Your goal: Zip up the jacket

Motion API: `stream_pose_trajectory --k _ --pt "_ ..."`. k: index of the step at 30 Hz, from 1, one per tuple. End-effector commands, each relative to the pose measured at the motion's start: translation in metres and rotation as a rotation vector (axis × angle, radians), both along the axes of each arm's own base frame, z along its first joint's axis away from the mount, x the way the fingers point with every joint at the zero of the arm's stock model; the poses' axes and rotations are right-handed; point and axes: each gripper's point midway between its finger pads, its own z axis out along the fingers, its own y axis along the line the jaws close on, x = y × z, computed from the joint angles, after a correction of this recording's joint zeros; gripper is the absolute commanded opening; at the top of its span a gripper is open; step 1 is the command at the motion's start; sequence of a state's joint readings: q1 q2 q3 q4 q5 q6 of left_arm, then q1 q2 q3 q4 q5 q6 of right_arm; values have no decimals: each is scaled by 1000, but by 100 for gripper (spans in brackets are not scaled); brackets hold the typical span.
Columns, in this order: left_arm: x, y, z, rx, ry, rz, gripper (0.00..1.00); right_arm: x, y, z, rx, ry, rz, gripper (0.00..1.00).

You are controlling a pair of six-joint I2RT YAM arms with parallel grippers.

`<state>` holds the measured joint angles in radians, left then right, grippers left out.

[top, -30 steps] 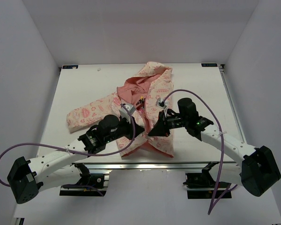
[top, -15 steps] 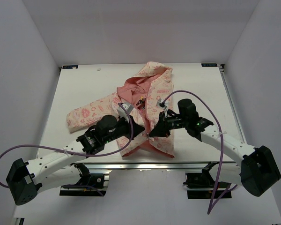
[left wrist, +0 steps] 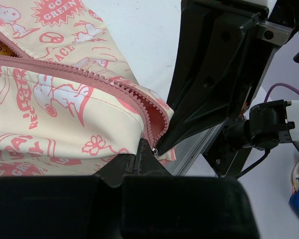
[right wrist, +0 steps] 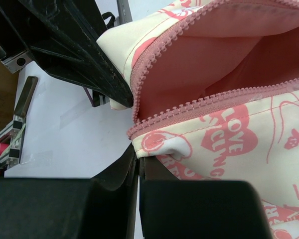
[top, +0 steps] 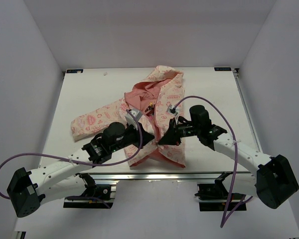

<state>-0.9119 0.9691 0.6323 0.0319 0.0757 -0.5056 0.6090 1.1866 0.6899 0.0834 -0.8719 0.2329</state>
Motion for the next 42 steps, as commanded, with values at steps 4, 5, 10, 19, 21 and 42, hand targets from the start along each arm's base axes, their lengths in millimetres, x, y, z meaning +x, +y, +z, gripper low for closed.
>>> stream_pose_trajectory --k 4,5,10,19,21,42 --pt "-2 -3 14 -45 -27 -21 0 9 3 14 42 -56 -35 0" --pt "-2 -3 13 -42 -25 -21 0 10 3 15 45 -59 -41 0" --pt "-3 -2 10 -36 -21 -21 0 14 3 18 48 -63 -65 0" --pt "-4 -2 5 -27 -16 -29 0 15 2 22 65 -46 -86 0" --pt "-6 -3 3 -19 -12 -42 0 17 2 23 64 -51 -99 0" --pt "-16 -4 -24 82 73 -97 52 17 0 29 62 -65 -75 0"
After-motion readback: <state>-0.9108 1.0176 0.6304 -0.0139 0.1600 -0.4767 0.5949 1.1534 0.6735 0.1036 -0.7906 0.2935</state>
